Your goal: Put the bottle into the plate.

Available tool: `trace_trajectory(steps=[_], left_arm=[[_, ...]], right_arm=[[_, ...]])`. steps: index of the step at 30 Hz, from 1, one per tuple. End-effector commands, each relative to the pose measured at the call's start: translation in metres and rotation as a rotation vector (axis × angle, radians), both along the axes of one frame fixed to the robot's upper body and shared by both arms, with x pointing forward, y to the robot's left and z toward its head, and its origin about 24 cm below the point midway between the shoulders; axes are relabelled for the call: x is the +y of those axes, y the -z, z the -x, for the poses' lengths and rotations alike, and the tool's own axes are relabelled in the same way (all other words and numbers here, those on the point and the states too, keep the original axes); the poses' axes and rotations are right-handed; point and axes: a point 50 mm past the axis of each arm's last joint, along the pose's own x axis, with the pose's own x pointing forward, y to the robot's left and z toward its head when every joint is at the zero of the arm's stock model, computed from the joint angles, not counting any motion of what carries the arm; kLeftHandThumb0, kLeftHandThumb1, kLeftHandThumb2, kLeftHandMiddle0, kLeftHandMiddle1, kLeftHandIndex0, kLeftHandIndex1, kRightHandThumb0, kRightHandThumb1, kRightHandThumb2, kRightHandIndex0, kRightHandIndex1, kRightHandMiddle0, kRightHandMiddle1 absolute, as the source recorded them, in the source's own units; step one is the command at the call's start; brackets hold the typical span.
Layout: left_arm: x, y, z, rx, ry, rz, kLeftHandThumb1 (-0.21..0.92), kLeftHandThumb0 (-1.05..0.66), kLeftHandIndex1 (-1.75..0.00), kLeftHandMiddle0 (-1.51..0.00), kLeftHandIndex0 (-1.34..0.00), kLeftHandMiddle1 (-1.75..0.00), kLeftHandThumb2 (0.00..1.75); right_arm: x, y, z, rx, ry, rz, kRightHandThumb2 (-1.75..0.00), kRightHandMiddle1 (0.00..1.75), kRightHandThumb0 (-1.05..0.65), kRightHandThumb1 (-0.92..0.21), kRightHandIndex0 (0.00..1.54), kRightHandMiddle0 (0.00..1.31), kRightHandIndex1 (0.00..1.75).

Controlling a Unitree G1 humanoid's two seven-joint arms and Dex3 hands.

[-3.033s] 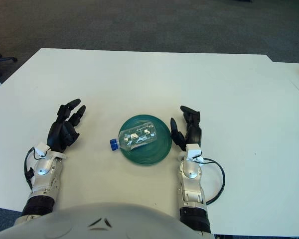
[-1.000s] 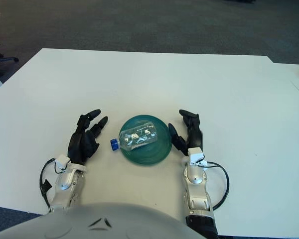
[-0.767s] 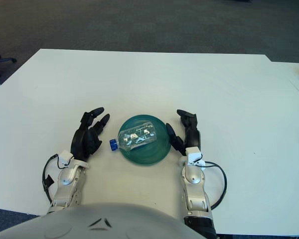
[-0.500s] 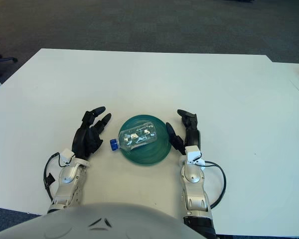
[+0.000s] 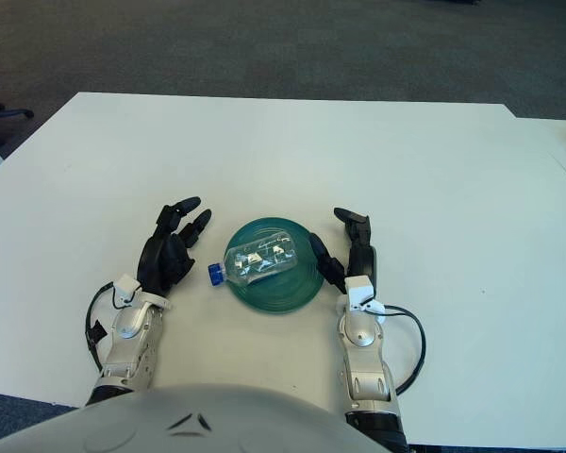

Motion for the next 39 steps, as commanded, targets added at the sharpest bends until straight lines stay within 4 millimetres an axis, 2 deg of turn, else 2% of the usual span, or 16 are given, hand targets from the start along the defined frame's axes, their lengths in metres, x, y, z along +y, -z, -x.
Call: trace_trajectory(steps=[1,39], left_arm=[[0.0042,0.0278,0.0185,0.12,-0.014,0.017,0.92,-0.63,-1.04,-0.52,-0.08,-0.11,0.96],[0.0065,0.0292,0.0176,0.13,-0.004,0.007,0.92,-0.61,-1.02,-0.51,-0.08,-0.12,0.97]], right_arm=[[0.0011,0.0022,0.003,0.019,0.009,0.004,-0.38,0.96,-0.66,-0.92,0.35,0.0,0.47],[0.0024,0.0026,0.0068,0.033,0.023,0.015,-0.37,0.95,-0.65,-0.92,0.37,0.0,0.44]])
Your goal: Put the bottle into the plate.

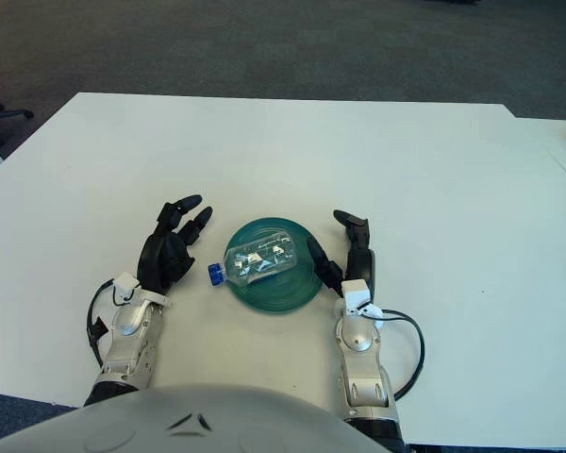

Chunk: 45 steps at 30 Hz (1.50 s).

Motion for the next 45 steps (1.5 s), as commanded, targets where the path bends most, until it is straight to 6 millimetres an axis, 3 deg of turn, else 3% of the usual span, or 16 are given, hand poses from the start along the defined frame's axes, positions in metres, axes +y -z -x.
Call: trace_trajectory(steps=[1,45], left_arm=[[0.006,0.0301,0.0198,0.146,-0.021,0.01,0.92,-0.61,-1.02,-0.51,-0.08,-0.12,0.97],[0.0055,0.0317,0.0226,0.154,-0.041,0.017,0.92,-0.63,-1.03,-0.52,-0.09,-0.14,0.97]], right_arm=[[-0.0008,0.0027,0.0026,0.028,0.009,0.006,-0.37,0.95,-0.65,-0.92,0.37,0.0,0.44],[-0.0019,0.0038,0.0048,0.033,0.009,-0.012,-0.37,0.95,-0.66,-0.92,0.37,0.0,0.43]])
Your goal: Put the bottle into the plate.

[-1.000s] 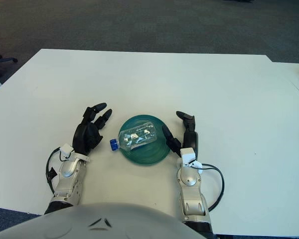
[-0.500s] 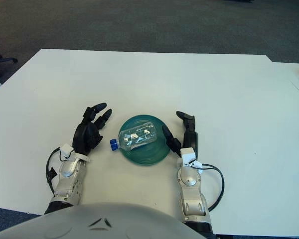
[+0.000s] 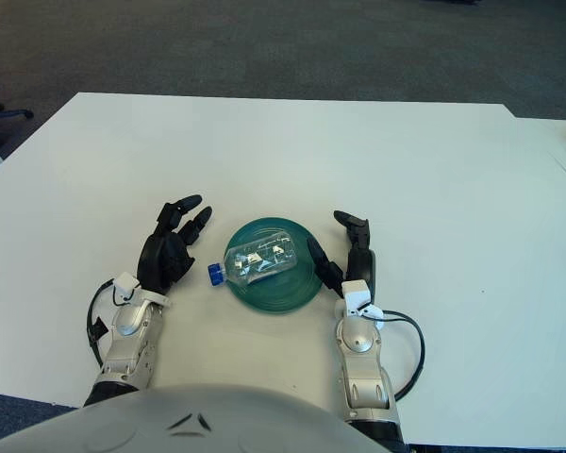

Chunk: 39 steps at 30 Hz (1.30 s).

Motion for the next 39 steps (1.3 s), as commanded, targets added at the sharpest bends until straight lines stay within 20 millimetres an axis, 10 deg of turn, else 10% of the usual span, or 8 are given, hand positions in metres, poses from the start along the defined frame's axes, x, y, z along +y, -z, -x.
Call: trace_trajectory(steps=[1,39], left_arm=[[0.0054,0.0314,0.0228,0.151,-0.041,0.016,0.92,-0.63,-1.03,-0.52,-0.09,-0.13,0.97],[0.0053,0.0318,0.0229,0.143,-0.022,0.034,0.92,-0.58,-1.03,-0.52,-0.07,-0.16,1.01]], right_arm=[[-0.0013,0.0043,0.0038,0.029,0.006,-0.007,-0.37,0.96,-0.66,-0.92,0.37,0.0,0.43],[-0.0016,0.0031,0.0037,0.043,-0.002,-0.007,-0.35,0.96,-0.65,-0.92,0.37,0.0,0.42]])
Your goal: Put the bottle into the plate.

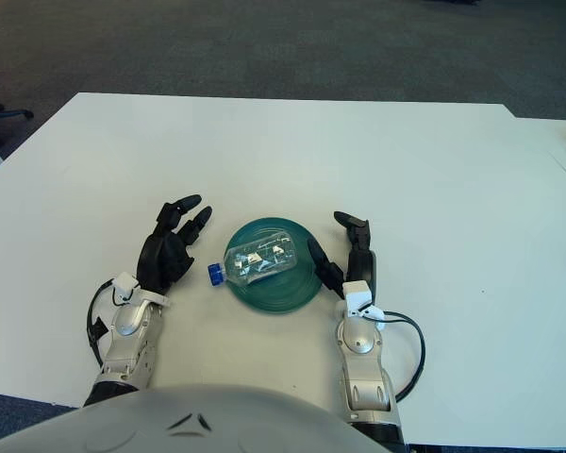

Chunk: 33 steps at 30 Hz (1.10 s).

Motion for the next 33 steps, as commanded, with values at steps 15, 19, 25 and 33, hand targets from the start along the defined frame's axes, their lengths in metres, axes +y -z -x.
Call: trace_trajectory(steps=[15,19,25,33], left_arm=[[0.0043,0.0314,0.0222,0.138,-0.023,0.045,0.92,-0.58,-1.03,-0.51,-0.07,-0.16,1.01],[0.0047,0.0315,0.0218,0.138,-0.023,0.04,0.92,-0.58,-1.03,-0.51,-0.08,-0.16,1.0],[0.0046,0.0318,0.0218,0.138,-0.022,0.029,0.92,-0.59,-1.03,-0.5,-0.07,-0.16,1.0],[0.0041,0.0323,0.0215,0.145,-0.023,0.026,0.92,-0.6,-1.03,-0.49,-0.07,-0.15,0.99]], right_arm=[[-0.0015,0.0036,0.0023,0.033,0.006,-0.005,-0.35,0.95,-0.66,-0.92,0.37,0.0,0.42],[-0.0017,0.0035,0.0021,0.03,0.005,-0.002,-0.34,0.95,-0.66,-0.92,0.37,0.0,0.42],[-0.0019,0.0038,0.0019,0.031,0.003,-0.003,-0.35,0.95,-0.64,-0.92,0.37,0.0,0.42],[-0.0027,0.0041,0.0017,0.035,0.0,-0.008,-0.35,0.95,-0.63,-0.92,0.36,0.0,0.42]])
